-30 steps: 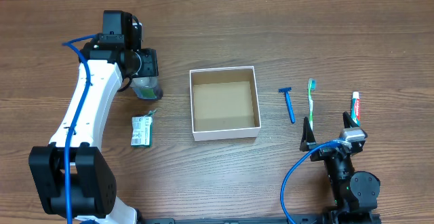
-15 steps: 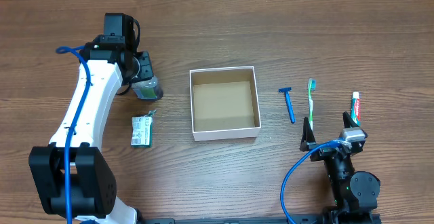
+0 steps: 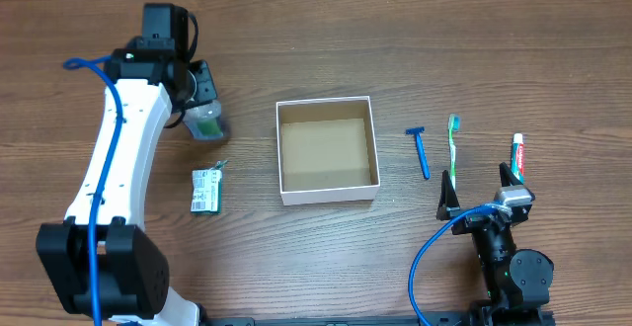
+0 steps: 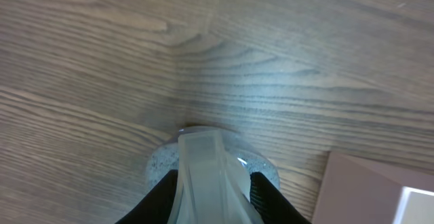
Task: Pack container
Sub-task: 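Grasp the soap pump bottle with the left gripper and lift, then carry the bottle over the box and lower it inside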
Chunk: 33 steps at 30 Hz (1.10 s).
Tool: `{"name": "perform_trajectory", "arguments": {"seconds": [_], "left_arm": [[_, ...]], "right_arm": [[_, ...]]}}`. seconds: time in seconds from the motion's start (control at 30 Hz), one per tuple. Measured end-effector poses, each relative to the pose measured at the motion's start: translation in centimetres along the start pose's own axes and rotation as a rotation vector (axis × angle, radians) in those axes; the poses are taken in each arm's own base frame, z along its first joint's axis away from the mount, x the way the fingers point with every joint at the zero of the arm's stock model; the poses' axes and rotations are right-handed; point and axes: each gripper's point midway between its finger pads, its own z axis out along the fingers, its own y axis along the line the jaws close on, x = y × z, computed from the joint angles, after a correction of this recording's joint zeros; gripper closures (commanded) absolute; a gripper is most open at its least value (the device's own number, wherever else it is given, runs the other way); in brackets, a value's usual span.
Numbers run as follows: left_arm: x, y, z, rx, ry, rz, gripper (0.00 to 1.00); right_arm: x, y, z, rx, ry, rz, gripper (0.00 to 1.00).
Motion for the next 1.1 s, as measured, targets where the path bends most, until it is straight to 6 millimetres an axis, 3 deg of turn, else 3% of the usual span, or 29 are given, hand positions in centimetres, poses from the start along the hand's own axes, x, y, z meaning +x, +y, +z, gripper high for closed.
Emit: {"name": "perform_trajectory", "arguments": {"seconds": [0.23,0.47,0.63,0.73,0.93,1.03,1.1], "left_arm": [[-1.1,-1.0,-5.2,0.052,-0.088,0.011,0.73],[-0.5,-8.2,-11.3,0.222,-0.185,0.114,0.73],[1.7,-13.6,-15.1,0.356,-0.209,0.169,0.73],[3.4,-15.6,-15.7,0.394,-0.189,0.208,0.72],[4.4,-16.6,-15.6,0.405,-0.162,0.183,0.73],[4.7,-17.2,-14.1,0.383,-0.132,0.178,0.74],[5.2,-18.1,-11.3,0.342,-0.081,0.174,0.74]], "right_arm": [[0.0,0.0,0.0,0.000,0.000,-0.001,0.00],[0.0,0.0,0.0,0.000,0.000,-0.001,0.00],[0.0,0.0,0.0,0.000,0.000,-0.001,0.00],[0.0,0.0,0.0,0.000,0.000,-0.001,0.00],[0.0,0.0,0.0,0.000,0.000,-0.001,0.00],[0.0,0.0,0.0,0.000,0.000,-0.001,0.00],[0.0,0.0,0.0,0.000,-0.001,0.000,0.00]]}}
